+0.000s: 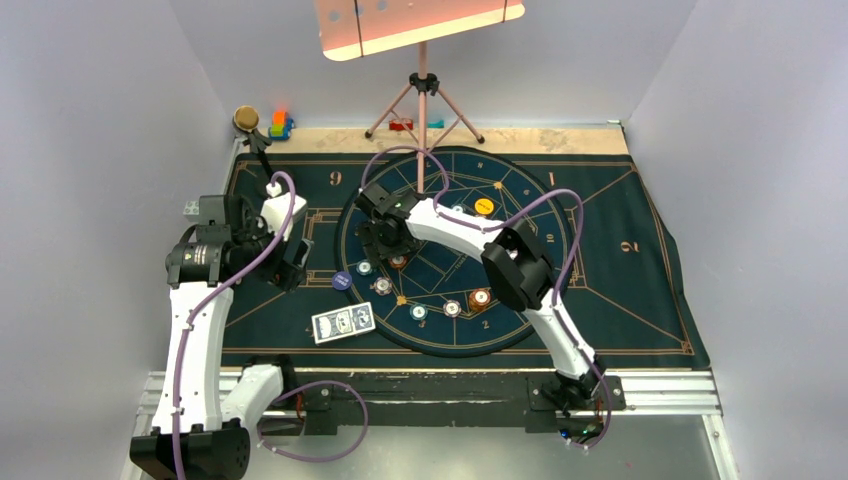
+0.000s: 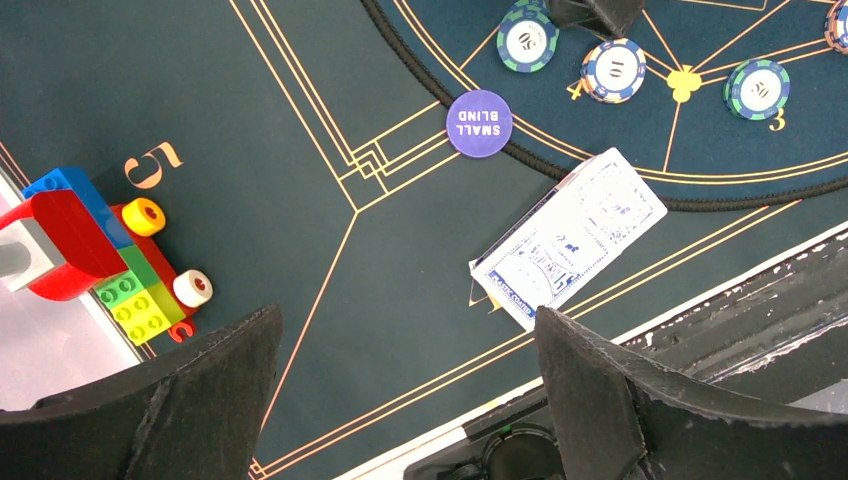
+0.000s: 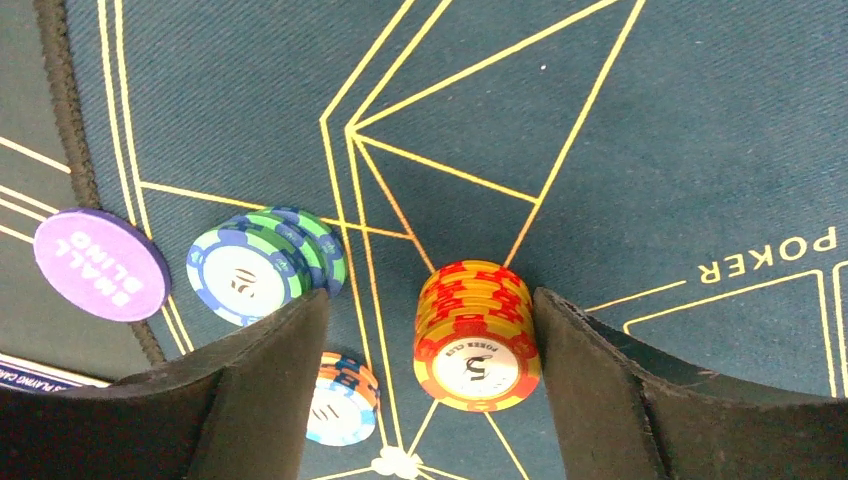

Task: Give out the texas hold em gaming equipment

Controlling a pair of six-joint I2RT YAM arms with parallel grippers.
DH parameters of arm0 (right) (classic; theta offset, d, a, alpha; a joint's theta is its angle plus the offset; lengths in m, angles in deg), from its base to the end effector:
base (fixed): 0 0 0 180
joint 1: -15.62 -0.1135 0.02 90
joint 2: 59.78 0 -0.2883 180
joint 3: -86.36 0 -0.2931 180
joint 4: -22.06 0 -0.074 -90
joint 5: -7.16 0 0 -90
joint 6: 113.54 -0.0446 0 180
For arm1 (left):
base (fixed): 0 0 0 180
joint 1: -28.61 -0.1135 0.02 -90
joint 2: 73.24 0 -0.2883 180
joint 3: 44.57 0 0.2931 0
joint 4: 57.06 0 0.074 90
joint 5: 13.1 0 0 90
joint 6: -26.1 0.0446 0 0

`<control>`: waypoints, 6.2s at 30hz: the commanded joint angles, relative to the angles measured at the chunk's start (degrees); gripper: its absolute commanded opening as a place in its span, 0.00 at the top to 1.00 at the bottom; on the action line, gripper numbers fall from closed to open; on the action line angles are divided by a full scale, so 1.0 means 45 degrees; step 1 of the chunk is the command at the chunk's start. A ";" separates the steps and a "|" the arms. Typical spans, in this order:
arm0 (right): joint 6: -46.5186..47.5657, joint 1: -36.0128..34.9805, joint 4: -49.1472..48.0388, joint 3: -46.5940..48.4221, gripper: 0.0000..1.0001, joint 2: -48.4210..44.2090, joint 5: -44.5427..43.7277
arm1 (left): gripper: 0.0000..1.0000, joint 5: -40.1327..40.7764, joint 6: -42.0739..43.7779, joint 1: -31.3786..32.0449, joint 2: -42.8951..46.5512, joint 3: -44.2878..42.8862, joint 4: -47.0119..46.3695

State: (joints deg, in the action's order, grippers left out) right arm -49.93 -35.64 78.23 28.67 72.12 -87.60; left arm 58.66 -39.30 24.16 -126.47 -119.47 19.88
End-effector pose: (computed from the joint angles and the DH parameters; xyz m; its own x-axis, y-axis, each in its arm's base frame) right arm 0.3472 0.4268 0.1713 -0.8472 -0.3481 -0.4014 -0.4236 0.8986 0.1147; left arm 0.1866 0.0005 0.3570 -0.7017 0.3420 -0.6251 0.4357 0.9001 0.0033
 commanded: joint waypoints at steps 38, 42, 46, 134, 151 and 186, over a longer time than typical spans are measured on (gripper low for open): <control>-0.0162 0.1184 -0.0453 -1.0519 0.08 -0.9296 -0.2185 | 0.00 -0.0476 -0.0172 -0.0054 -0.0066 -0.0062 -0.0262; -0.0112 0.1274 -0.0663 -1.0922 0.13 -0.9202 -0.1978 | 0.00 -0.0487 -0.0191 -0.0054 -0.0074 -0.0082 -0.0251; -0.0141 0.1275 -0.0860 -1.1149 0.17 -0.9140 -0.1673 | 0.00 -0.0492 -0.0164 -0.0058 -0.0108 -0.0130 -0.0252; 0.0040 0.1647 -0.0014 -1.1256 0.67 -0.9872 -0.1037 | 0.00 0.0349 0.0241 -0.0061 0.0228 -0.0120 -0.0296; 0.0658 0.3931 -0.0246 -0.6646 0.73 -0.7436 -0.1560 | 0.00 0.0169 0.0178 -0.0062 0.0150 -0.0140 -0.0239; 0.0751 0.3699 -0.0704 -0.4502 0.26 -0.5131 -0.0909 | 0.00 0.0287 0.0178 -0.0051 0.0274 -0.0218 -0.0145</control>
State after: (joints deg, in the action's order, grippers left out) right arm -46.39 -17.63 75.25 9.85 58.90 -92.14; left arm 59.80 -38.80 24.16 -125.99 -118.62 19.18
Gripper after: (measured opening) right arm 0.728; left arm 0.995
